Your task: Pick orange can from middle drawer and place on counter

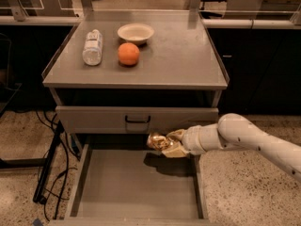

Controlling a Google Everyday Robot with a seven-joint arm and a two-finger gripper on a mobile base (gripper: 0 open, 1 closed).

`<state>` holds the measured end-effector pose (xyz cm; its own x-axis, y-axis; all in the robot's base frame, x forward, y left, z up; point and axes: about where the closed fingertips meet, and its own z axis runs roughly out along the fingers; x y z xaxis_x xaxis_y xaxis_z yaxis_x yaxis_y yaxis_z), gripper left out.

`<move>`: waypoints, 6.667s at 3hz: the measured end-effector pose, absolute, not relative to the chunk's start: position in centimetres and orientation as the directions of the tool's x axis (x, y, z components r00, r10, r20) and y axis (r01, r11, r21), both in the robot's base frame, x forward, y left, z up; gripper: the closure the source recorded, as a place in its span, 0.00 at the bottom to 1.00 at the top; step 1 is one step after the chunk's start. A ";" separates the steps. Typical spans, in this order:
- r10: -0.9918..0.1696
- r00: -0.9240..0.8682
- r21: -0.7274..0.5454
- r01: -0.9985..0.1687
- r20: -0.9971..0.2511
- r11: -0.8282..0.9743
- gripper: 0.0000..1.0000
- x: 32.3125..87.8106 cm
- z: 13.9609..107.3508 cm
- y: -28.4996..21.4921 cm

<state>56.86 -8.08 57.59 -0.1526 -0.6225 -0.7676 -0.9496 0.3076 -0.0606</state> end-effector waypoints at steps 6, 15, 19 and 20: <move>-0.756 0.126 -0.394 -0.900 -0.643 0.185 1.00 64.7 87.5 -10.0; -0.803 0.054 -0.475 -0.829 -0.593 0.295 1.00 64.0 90.2 -18.9; -0.809 0.009 -0.416 -0.861 -0.587 0.292 1.00 70.0 85.8 -16.3; -0.809 0.009 -0.416 -0.861 -0.587 0.292 0.84 70.0 85.8 -16.3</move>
Offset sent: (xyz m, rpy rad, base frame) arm -0.0009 -0.0173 0.2299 -0.0382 -0.2826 0.0730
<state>70.03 -16.27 85.82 0.0091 -0.8094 -0.5872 -0.8614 0.2918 -0.4157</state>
